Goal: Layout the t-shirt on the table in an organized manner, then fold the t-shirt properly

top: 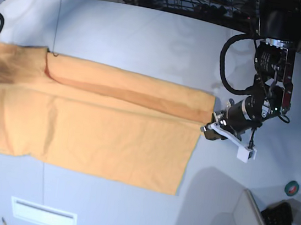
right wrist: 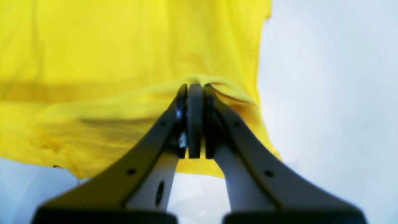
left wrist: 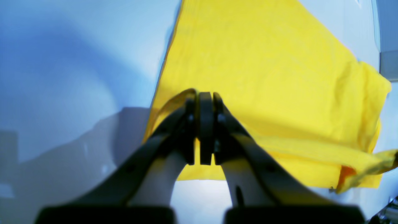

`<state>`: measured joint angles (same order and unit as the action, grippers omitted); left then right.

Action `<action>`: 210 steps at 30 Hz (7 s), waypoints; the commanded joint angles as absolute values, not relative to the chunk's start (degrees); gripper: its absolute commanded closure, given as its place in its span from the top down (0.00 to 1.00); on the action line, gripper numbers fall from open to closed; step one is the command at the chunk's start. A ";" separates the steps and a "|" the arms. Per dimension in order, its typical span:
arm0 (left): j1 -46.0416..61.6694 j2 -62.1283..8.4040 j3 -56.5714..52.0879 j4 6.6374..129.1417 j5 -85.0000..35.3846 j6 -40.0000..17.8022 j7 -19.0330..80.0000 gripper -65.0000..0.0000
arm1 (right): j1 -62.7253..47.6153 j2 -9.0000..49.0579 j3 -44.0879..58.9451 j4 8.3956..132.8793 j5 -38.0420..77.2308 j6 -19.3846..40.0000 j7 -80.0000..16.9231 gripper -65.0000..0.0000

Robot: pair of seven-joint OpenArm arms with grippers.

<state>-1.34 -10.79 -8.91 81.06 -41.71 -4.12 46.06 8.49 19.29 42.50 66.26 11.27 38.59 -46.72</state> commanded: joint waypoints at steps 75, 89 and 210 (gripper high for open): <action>-0.92 -10.68 -15.60 86.29 -42.24 -4.53 43.47 0.00 | -2.77 15.08 47.96 75.82 12.00 37.93 -40.48 0.00; 3.65 -11.30 0.92 79.43 -30.99 -4.26 30.64 0.00 | -1.19 16.48 47.87 72.57 11.91 37.58 -40.31 0.00; 21.67 -6.81 -19.38 76.09 -47.60 -15.25 29.49 0.85 | -10.77 13.58 70.37 65.36 28.44 40.00 -44.79 0.78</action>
